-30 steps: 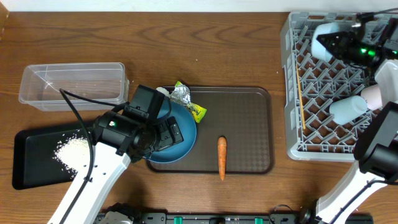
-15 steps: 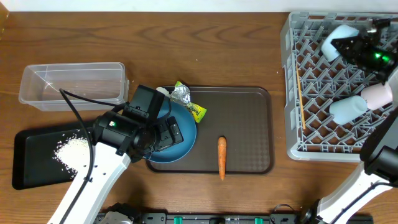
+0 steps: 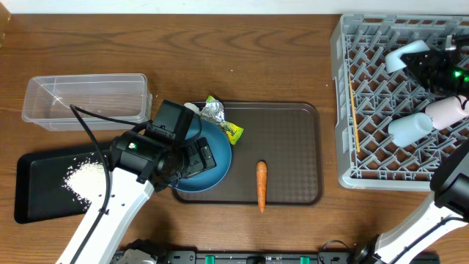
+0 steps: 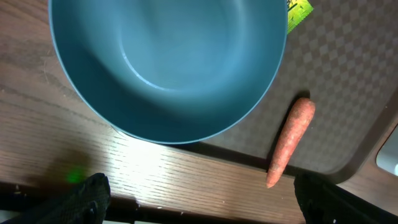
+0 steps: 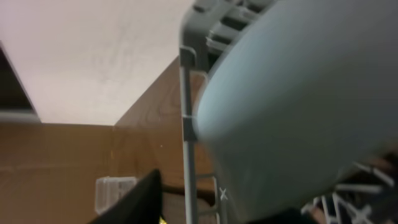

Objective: Sort waste into correct bins and load items into the dishwasher rack

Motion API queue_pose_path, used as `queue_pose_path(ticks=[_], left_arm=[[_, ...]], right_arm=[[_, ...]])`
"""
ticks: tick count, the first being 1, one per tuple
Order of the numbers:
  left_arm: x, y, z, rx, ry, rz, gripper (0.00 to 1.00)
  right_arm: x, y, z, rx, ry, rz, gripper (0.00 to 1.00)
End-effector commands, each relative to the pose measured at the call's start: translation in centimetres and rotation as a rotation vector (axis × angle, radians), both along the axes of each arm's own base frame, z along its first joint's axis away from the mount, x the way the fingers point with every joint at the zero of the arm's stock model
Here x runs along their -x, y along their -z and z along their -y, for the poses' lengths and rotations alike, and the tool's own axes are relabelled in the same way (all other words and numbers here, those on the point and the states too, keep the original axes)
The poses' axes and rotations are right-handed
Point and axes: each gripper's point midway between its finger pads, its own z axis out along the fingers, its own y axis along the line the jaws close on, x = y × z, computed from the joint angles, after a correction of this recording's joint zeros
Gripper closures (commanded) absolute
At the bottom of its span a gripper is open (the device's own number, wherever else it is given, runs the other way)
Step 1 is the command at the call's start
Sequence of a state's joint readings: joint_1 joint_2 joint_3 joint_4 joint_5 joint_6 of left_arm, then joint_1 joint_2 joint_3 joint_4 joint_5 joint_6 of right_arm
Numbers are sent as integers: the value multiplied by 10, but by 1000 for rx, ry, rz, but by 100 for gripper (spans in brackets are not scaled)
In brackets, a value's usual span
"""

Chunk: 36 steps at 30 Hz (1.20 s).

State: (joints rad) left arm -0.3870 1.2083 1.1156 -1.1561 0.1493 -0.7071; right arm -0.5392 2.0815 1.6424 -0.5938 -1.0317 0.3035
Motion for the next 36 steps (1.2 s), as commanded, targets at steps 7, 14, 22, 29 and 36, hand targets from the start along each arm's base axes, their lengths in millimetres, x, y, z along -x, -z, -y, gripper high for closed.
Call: queue_pose_path(ticks=[7, 14, 22, 29, 36], left_arm=[[-1, 0, -5, -22, -18, 2, 2], [-1, 0, -5, -22, -18, 3, 2], [-1, 0, -5, -22, -18, 2, 2], [-1, 0, -5, -22, -18, 2, 2], [-1, 0, -5, -22, -18, 3, 2]], right_arm=[[38, -65, 22, 195, 206, -80, 1], [96, -154, 9, 340, 352, -26, 1], [178, -201, -89, 328, 206, -11, 1], [205, -188, -176, 420, -95, -10, 2], [192, -135, -207, 532, -126, -132, 1]])
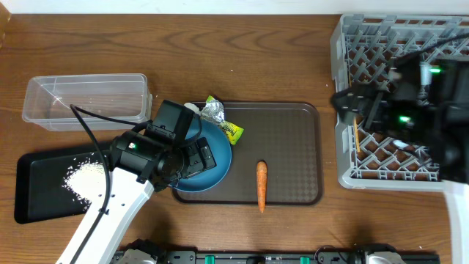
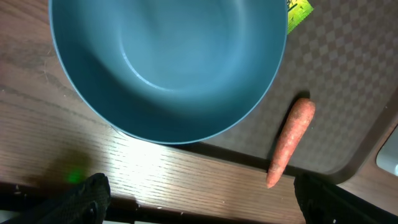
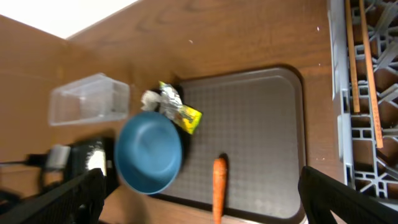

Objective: Sort waste into correct bins and load items into the dishwasher rack

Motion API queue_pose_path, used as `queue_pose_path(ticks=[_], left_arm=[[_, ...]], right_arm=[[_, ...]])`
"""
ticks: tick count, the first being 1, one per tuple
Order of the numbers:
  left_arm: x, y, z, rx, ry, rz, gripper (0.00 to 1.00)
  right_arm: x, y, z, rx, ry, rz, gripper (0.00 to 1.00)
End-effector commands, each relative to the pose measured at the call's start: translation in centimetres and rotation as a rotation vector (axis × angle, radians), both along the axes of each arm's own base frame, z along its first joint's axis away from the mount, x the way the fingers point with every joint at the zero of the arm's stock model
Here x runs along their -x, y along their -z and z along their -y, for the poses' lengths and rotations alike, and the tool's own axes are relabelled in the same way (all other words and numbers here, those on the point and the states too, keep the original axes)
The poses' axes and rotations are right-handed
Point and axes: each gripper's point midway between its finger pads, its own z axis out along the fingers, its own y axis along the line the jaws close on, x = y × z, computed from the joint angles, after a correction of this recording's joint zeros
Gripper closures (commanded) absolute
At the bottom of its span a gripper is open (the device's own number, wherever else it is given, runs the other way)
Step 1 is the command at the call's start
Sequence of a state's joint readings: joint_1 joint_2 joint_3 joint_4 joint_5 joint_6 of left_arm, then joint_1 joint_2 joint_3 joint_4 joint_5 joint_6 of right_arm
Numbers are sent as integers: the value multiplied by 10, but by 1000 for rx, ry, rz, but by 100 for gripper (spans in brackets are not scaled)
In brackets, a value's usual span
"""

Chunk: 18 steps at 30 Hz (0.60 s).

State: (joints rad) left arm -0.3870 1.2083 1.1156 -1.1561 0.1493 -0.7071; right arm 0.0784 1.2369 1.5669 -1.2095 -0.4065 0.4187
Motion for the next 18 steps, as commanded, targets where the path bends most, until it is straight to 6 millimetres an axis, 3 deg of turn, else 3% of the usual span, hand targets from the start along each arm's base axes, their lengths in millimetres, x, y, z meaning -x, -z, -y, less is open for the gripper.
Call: queue_pose_path(ticks=[1, 7, 12, 18], left_arm=[[-1, 0, -5, -22, -18, 2, 2], [-1, 0, -5, -22, -18, 3, 2], [-1, 0, -5, -22, -18, 3, 2], [-1, 0, -5, -22, -18, 3, 2]], right_arm=[[-10, 39, -2, 84, 54, -89, 1], [-25, 96, -27, 97, -1, -194, 1], [-25, 141, -48, 112, -65, -307, 1], [-20, 178, -73, 140, -109, -423, 2]])
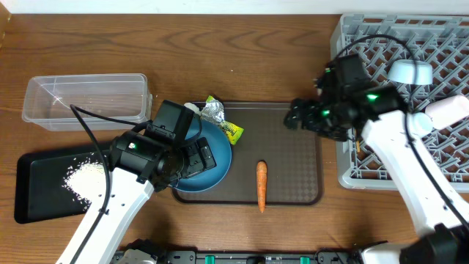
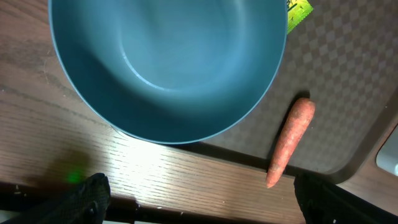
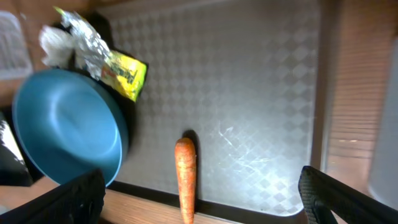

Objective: Sort waste into correct bins and load items into the dishwasher rack

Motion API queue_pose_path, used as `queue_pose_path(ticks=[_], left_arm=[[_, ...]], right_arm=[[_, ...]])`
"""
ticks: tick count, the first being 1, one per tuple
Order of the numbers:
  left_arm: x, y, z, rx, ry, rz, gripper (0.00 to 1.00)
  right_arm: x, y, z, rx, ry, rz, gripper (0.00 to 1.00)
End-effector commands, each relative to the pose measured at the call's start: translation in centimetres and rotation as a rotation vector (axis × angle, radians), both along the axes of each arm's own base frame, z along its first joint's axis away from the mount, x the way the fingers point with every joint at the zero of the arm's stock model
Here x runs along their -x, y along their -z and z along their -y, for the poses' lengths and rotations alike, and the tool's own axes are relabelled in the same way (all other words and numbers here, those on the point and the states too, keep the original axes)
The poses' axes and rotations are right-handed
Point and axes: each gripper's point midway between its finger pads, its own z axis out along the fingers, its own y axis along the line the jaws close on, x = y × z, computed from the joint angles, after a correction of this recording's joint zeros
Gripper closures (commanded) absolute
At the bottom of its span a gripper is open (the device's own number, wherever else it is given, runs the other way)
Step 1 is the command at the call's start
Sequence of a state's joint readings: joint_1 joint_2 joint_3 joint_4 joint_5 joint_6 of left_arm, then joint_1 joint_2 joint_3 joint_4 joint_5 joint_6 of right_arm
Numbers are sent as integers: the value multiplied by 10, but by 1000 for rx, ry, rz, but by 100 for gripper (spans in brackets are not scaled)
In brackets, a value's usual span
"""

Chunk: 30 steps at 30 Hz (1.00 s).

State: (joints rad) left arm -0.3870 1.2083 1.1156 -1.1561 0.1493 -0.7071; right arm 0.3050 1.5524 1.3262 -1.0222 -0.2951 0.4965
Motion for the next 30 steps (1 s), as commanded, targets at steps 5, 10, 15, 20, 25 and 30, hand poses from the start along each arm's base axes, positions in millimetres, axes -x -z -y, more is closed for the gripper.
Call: queue_pose_path(ticks=[5, 10, 15, 20, 25, 30], left_arm=[[-1, 0, -5, -22, -18, 2, 2], [-1, 0, -5, -22, -18, 2, 2], [-1, 0, -5, -22, -18, 3, 2], [-1, 0, -5, -22, -18, 2, 2], [-1, 0, -5, -22, -18, 2, 2], [-9, -2, -2, -6, -22, 37, 2]], right_arm=[[4, 32, -33, 7, 1, -93, 1], [8, 47, -41, 27, -25, -130, 1], [8, 53, -41, 39, -25, -143, 1], [8, 53, -41, 39, -25, -143, 1], [8, 53, -41, 39, -25, -143, 1], [8, 53, -41, 39, -25, -143, 1]])
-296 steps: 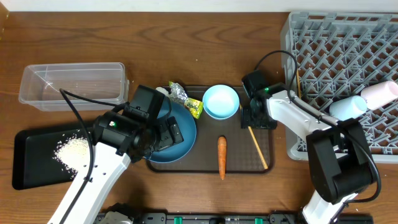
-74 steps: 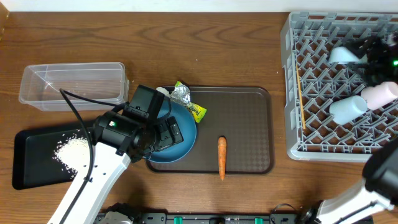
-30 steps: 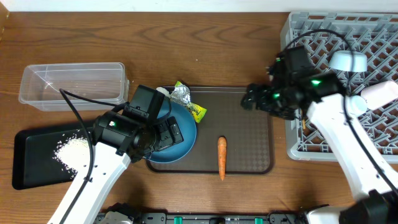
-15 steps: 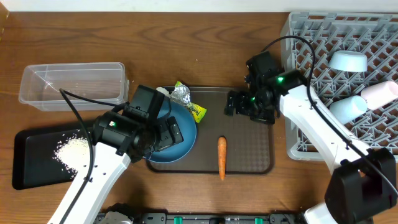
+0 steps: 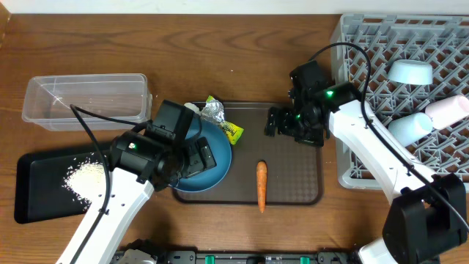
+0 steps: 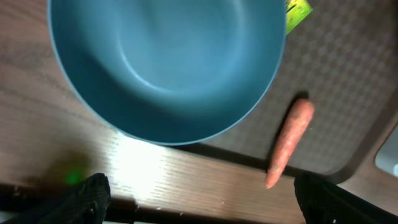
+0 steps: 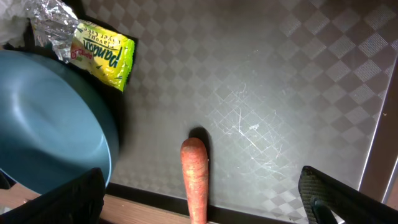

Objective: Sort waste into correct bins and load items into the dishwasher rack

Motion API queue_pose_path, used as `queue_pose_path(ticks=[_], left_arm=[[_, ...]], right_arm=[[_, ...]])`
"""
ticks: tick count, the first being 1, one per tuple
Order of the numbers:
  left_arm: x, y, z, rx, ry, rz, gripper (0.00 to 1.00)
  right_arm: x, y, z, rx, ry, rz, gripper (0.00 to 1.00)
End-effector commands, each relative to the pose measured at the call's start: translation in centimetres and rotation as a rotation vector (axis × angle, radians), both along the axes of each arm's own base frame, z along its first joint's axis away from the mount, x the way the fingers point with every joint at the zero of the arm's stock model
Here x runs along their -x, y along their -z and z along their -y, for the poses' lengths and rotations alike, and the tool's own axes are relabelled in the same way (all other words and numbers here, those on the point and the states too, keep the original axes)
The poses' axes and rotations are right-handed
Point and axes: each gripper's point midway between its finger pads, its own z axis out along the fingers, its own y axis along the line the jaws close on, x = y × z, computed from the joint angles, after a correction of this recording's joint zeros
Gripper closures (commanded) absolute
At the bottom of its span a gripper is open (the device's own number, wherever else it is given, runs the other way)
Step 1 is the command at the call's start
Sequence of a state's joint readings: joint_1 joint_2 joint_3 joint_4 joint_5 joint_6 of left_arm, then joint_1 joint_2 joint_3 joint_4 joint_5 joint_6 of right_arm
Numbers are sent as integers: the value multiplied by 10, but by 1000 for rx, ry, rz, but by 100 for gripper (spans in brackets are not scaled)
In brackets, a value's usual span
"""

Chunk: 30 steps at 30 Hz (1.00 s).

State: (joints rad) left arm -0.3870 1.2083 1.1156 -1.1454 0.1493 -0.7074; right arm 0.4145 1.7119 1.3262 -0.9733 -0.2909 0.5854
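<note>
A blue bowl (image 5: 217, 163) rests on the left end of the brown tray (image 5: 293, 183), overhanging its edge. My left gripper (image 5: 196, 158) hangs over the bowl (image 6: 165, 62), open and empty. An orange carrot (image 5: 261, 185) lies near the tray's front edge. A yellow wrapper (image 5: 231, 130) with crumpled foil (image 5: 213, 111) sits behind the bowl. My right gripper (image 5: 283, 123) hovers open above the tray's right half, and its view takes in the carrot (image 7: 196, 177), the wrapper (image 7: 102, 53) and the bowl (image 7: 50, 124).
The grey dishwasher rack (image 5: 344, 110) at the right holds a pale bowl (image 5: 409, 71), a pale cup (image 5: 410, 127) and a pink cup (image 5: 447, 110). A clear plastic bin (image 5: 84, 99) and a black tray with white grains (image 5: 55, 183) lie at the left.
My right gripper has moved left from the tray's right edge to above its right half, still open and empty. The left arm, bowl, carrot and wrapper are where they were.
At first my right gripper was at the pale bowl inside the rack. Then it was above the rack's left side, empty, then at the tray's right edge, and now it is over the tray. The pale bowl stays in the rack. The left gripper stayed over the blue bowl.
</note>
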Motion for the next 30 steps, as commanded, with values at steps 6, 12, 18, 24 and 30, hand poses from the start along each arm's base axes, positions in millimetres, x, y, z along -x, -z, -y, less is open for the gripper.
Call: queue_pose_path(ticks=[6, 12, 18, 24, 30], left_arm=[[-15, -5, 6, 34, -14, 61, 2], [7, 0, 14, 52, 32, -24, 2], [28, 15, 39, 39, 170, -52, 2], [40, 35, 50, -9, 199, -84, 2], [41, 42, 50, -25, 202, -112, 2]], right_arm=[[2, 3, -3, 8, 1, -9, 1], [2, 3, -3, 8, 1, -9, 1], [2, 3, -3, 8, 1, -9, 1], [2, 3, -3, 8, 1, -9, 1], [2, 3, -3, 8, 1, -9, 1]])
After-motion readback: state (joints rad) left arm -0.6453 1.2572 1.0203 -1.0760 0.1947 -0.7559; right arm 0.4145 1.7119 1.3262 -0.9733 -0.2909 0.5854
